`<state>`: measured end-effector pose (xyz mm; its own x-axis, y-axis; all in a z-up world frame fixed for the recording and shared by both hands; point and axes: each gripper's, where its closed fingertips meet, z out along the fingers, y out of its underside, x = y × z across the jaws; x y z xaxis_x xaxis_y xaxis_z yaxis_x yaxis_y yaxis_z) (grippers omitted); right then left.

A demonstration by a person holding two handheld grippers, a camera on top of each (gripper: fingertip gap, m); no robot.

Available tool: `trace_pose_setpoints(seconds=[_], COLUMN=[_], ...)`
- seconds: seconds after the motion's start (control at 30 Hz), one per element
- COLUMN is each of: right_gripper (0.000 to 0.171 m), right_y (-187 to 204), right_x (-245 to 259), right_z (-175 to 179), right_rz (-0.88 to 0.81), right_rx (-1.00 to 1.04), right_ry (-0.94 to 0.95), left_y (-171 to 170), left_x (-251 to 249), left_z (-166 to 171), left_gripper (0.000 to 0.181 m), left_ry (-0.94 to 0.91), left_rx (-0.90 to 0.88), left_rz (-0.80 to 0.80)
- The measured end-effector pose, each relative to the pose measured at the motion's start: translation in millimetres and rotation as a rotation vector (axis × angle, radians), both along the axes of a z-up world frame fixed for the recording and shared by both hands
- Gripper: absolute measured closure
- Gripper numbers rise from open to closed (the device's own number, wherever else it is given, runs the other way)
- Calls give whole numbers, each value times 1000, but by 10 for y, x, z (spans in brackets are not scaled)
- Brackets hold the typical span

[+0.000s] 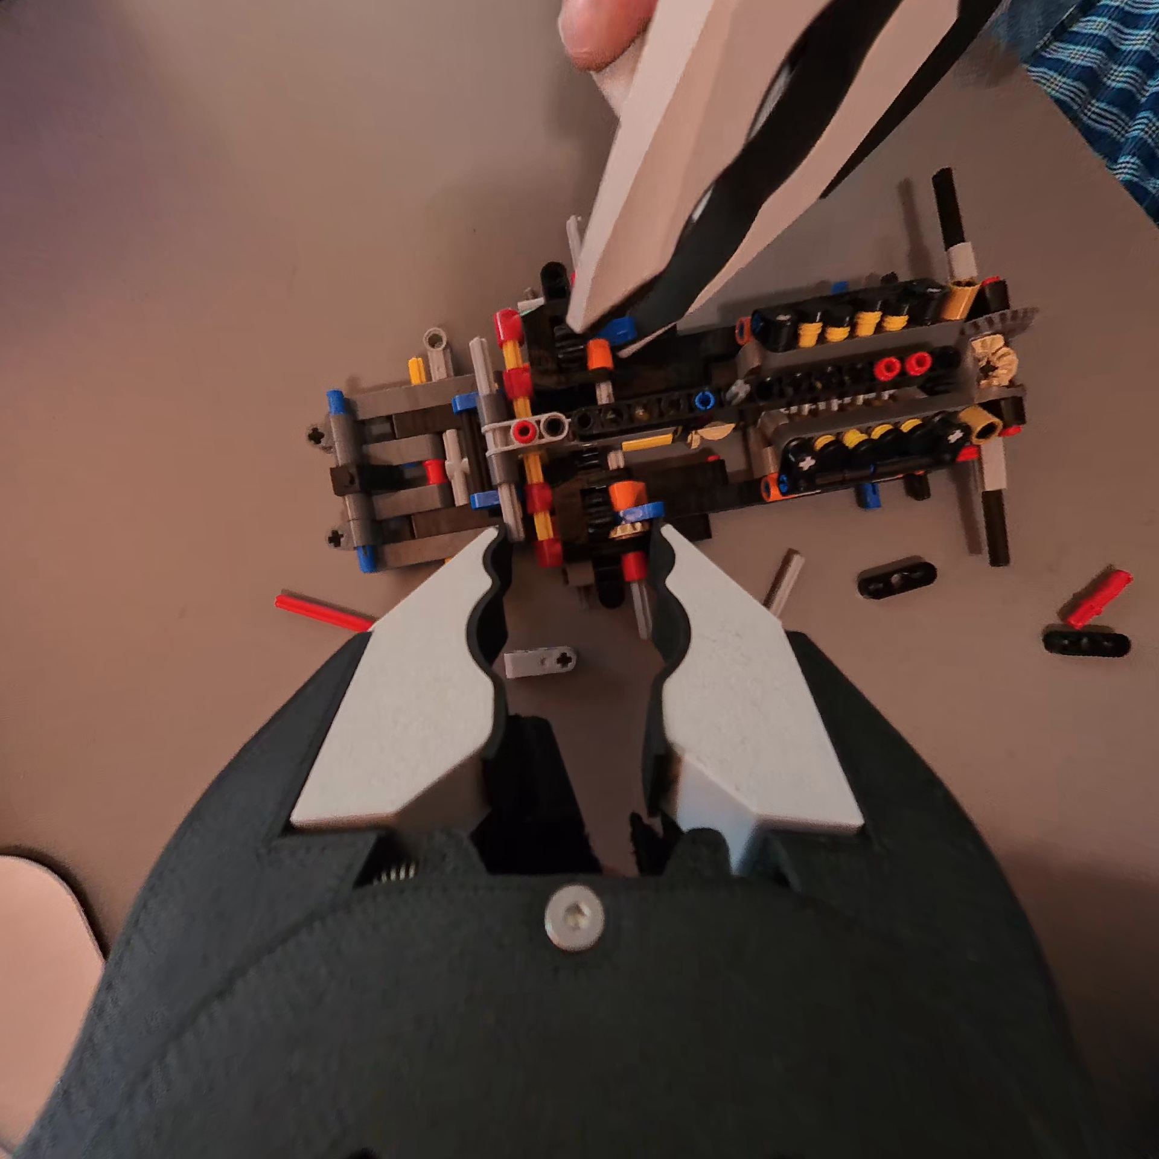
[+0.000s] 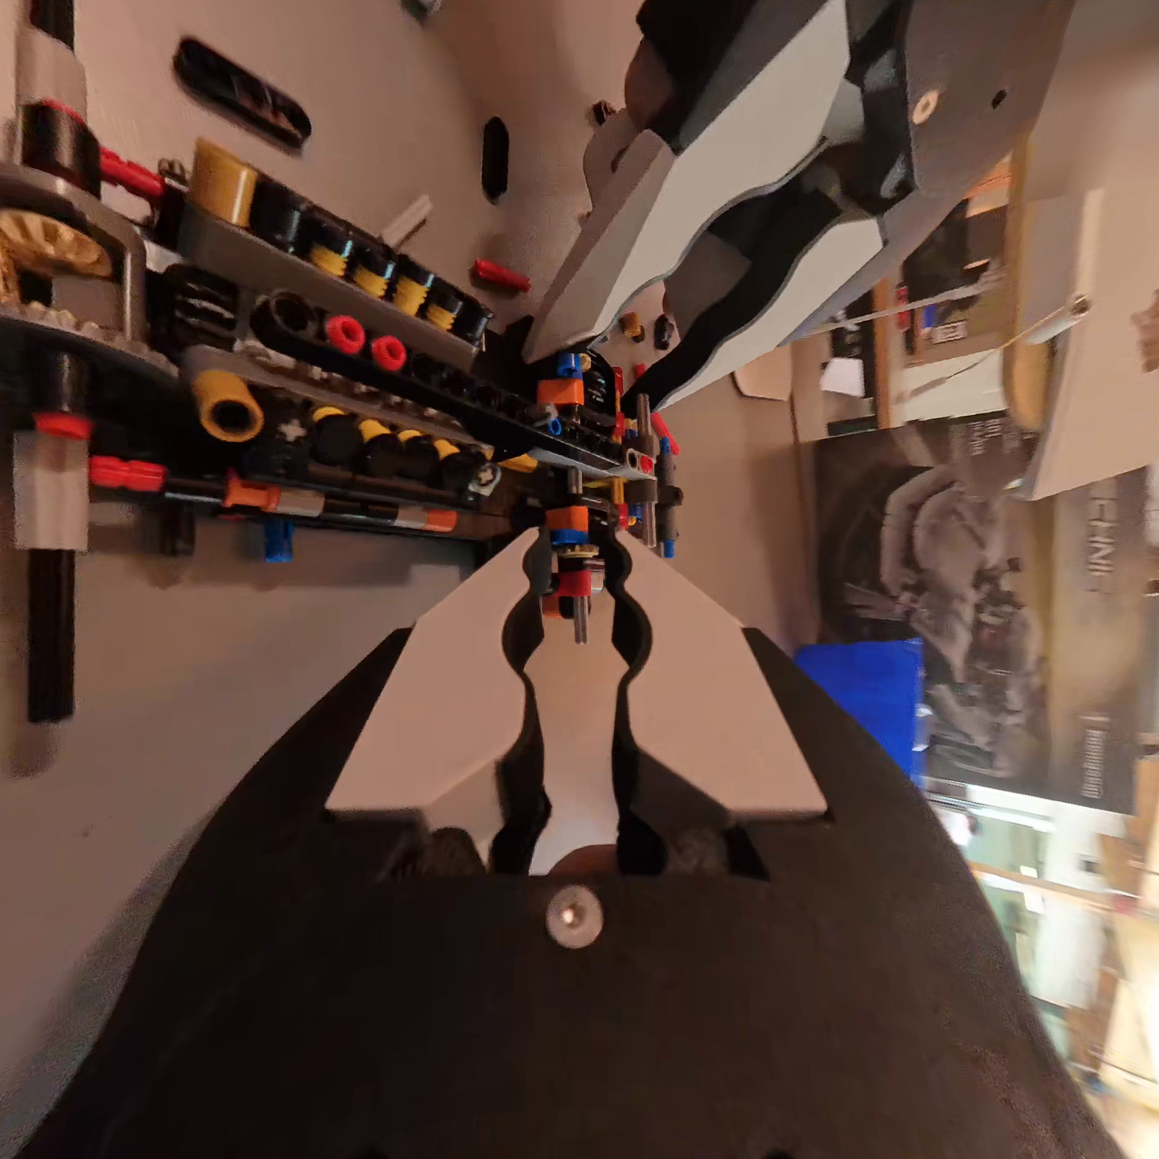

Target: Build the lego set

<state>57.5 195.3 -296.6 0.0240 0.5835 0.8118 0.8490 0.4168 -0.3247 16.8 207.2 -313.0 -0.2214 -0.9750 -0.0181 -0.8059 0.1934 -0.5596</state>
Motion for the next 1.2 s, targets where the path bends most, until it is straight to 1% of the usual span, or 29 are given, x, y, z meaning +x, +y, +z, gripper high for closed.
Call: trace_pose_setpoints(seconds=[0.1,0.17,0.27,0.43,0.5,0.57,0.77,0.93,1.07,1.1,1.2], right_gripper=[164,165,165,165,165,165,165,165,167,171,171], right_y=[19,17,22,45,49,54,63,70,57,28,-1], right_x=[-6,-9,-2,0,4,4,1,1,-20,-43,-73], right_z=[-11,-8,-3,22,17,28,25,26,25,6,-41], right_rz=[4,-1,-18,-58,-73,-88,-115,-144,-151,-143,-144], right_rx=[116,97,-30,-303,-369,-488,-704,-817,-849,-865,-844], right_ry=[-45,-21,43,215,240,301,379,401,418,413,375], left_y=[16,17,19,33,33,34,37,43,51,64,43], left_x=[-1,-2,4,6,12,14,18,15,13,23,33], left_z=[2,1,5,2,1,3,2,2,1,1,1], left_gripper=[139,139,139,138,138,138,137,137,137,137,137], left_ry=[-3,-6,-6,-6,-10,-12,-12,-10,-12,-17,-18], left_rx=[1,-1,1,7,8,4,10,16,18,22,20], left_rz=[6,6,5,16,14,15,17,17,19,23,10])
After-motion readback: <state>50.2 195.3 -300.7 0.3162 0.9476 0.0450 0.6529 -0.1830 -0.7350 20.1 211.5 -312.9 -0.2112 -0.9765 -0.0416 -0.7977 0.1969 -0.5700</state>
